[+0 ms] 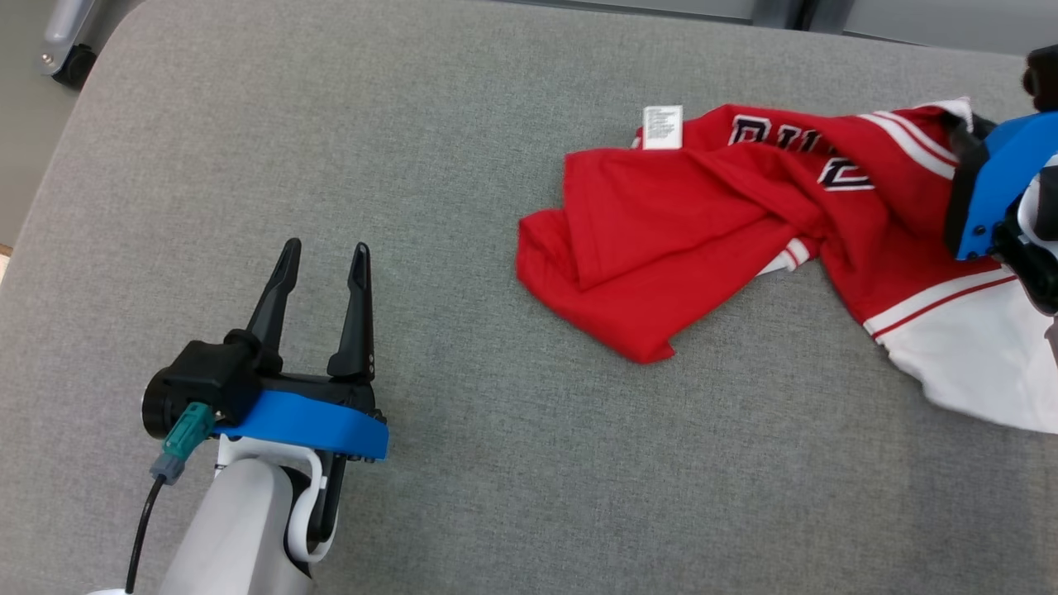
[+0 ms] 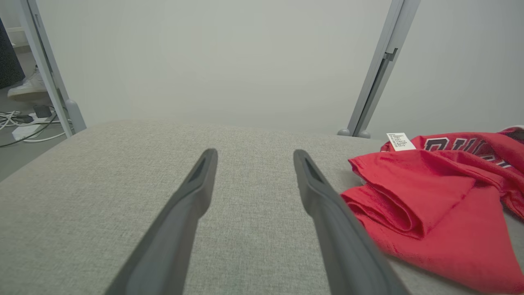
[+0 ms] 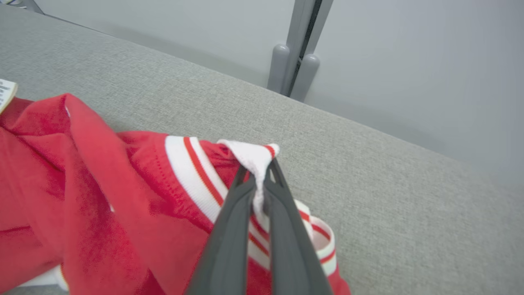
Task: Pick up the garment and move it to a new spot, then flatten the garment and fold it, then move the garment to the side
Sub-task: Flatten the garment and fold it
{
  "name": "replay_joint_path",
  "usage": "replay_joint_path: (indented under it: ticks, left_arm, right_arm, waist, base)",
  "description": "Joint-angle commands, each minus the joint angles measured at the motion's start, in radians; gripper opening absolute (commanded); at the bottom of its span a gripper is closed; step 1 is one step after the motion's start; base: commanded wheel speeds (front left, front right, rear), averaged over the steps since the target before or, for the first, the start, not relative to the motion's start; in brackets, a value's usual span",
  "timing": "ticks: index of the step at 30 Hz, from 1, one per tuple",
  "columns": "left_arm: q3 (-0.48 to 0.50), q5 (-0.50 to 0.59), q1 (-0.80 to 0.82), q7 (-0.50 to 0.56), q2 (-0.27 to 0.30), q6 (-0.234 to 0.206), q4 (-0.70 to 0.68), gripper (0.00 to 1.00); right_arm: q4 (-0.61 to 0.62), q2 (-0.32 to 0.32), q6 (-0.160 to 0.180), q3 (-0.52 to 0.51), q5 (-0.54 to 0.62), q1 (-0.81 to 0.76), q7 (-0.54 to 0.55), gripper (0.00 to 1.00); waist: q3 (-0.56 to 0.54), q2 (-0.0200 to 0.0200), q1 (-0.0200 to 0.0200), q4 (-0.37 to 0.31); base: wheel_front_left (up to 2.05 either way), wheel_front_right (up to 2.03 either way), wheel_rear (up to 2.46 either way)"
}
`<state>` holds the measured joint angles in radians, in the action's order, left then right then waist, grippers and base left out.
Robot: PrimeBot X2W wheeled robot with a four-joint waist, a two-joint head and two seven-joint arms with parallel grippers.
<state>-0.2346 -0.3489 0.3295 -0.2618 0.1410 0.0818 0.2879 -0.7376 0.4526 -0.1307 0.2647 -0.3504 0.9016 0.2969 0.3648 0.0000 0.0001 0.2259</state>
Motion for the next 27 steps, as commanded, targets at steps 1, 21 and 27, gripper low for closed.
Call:
replay_joint_path:
  ticks: [1, 21, 27]
  left_arm:
    - [0.004, 0.007, 0.01, -0.004, -0.003, 0.005, 0.003, 1.0]
    - [0.045, 0.002, -0.091, -0.004, 0.032, -0.011, 0.053, 1.0]
    - [0.064, -0.011, -0.141, -0.004, 0.045, -0.025, 0.049, 1.0]
  right_arm:
    - [-0.03, -0.019, 0.0, -0.029, 0.022, 0.018, -0.021, 0.0]
    - [0.026, -0.204, 0.0, -0.187, 0.148, -0.265, -0.414, 1.0]
    - [0.259, -0.275, 0.0, -0.271, 0.174, -0.522, -0.474, 1.0]
  waist:
    - [-0.002, 0.0, -0.0001, 0.001]
    - [-0.199, 0.0, -0.0001, -0.112]
    - [-0.246, 0.0, -0.0001, -0.167]
  base:
    - [0.0, 0.0, 0.0]
    - [0.0, 0.0, 0.0]
    - [0.0, 0.0, 0.0]
